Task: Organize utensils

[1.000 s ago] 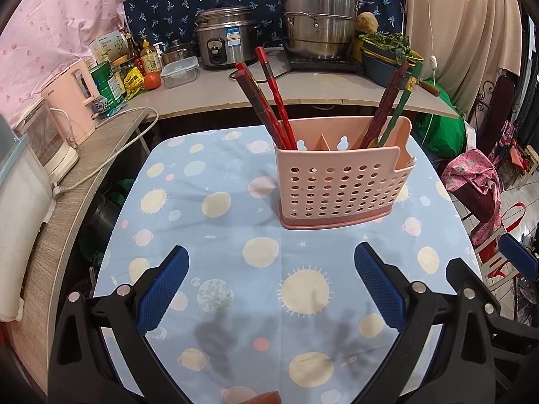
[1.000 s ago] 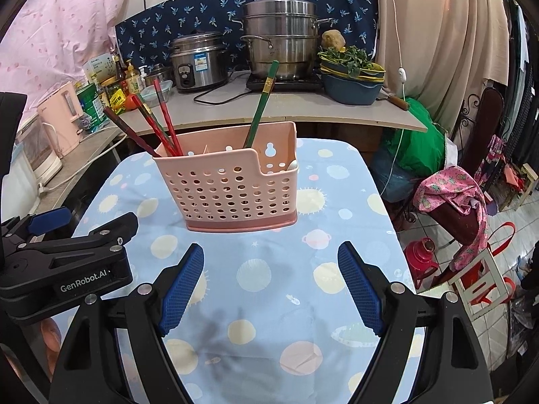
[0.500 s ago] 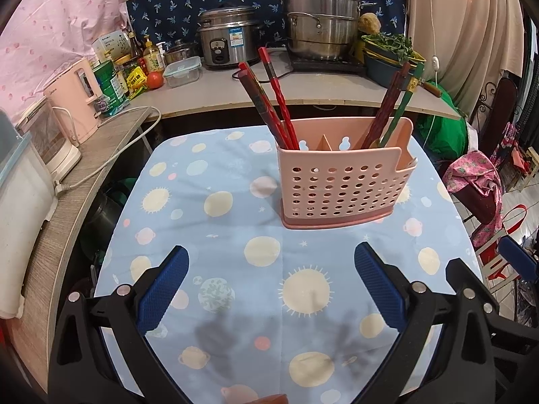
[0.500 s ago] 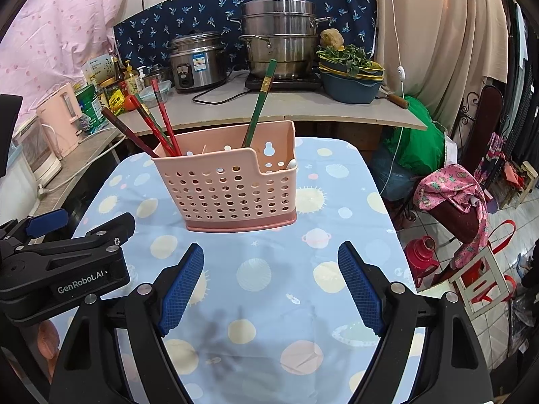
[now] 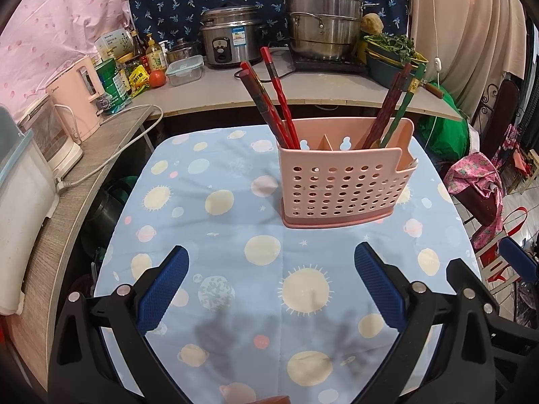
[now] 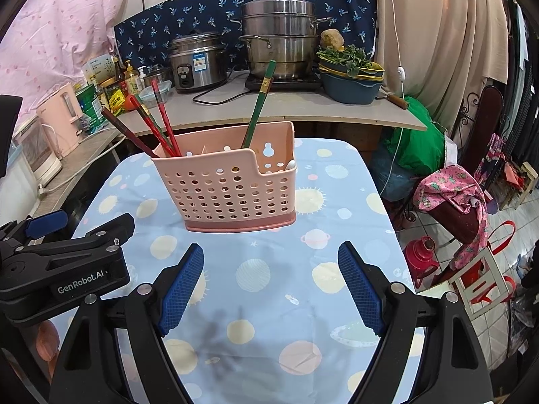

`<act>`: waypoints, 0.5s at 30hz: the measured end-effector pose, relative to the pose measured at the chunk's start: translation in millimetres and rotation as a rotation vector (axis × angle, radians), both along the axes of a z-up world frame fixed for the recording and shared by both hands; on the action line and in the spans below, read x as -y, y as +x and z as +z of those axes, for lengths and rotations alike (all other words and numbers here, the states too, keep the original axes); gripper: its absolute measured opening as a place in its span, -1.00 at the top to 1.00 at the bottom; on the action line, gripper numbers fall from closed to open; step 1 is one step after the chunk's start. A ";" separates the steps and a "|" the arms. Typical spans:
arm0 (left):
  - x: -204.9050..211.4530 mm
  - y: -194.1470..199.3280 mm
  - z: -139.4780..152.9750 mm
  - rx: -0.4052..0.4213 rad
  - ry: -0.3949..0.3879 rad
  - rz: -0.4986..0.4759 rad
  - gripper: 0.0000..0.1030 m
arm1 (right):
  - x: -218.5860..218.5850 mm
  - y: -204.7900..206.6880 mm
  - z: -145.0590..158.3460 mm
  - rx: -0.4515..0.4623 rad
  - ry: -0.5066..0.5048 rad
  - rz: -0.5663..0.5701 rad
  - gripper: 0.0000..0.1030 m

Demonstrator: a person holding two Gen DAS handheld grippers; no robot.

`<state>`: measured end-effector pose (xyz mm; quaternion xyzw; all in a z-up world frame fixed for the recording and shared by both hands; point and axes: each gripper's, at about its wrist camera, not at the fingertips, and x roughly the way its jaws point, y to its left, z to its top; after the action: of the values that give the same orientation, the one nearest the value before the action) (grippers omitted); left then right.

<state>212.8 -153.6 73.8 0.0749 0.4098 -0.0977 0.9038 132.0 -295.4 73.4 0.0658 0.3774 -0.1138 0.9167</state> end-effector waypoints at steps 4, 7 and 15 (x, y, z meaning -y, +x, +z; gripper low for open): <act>1.1 -0.3 -0.3 0.001 0.001 0.007 -0.83 | 2.2 0.4 0.5 -0.001 0.004 0.001 -0.53; 0.2 -0.4 -1.7 -0.006 -0.007 0.019 -0.83 | 2.8 0.9 0.6 0.000 0.003 0.003 -0.53; 0.4 -0.5 -4.7 -0.015 -0.004 0.046 -0.83 | 3.5 3.8 0.7 0.001 0.002 0.015 -0.53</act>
<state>212.2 -154.0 69.1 0.0628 0.4180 -0.0785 0.9028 135.8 -298.8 74.1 0.0639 0.3775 -0.1068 0.9176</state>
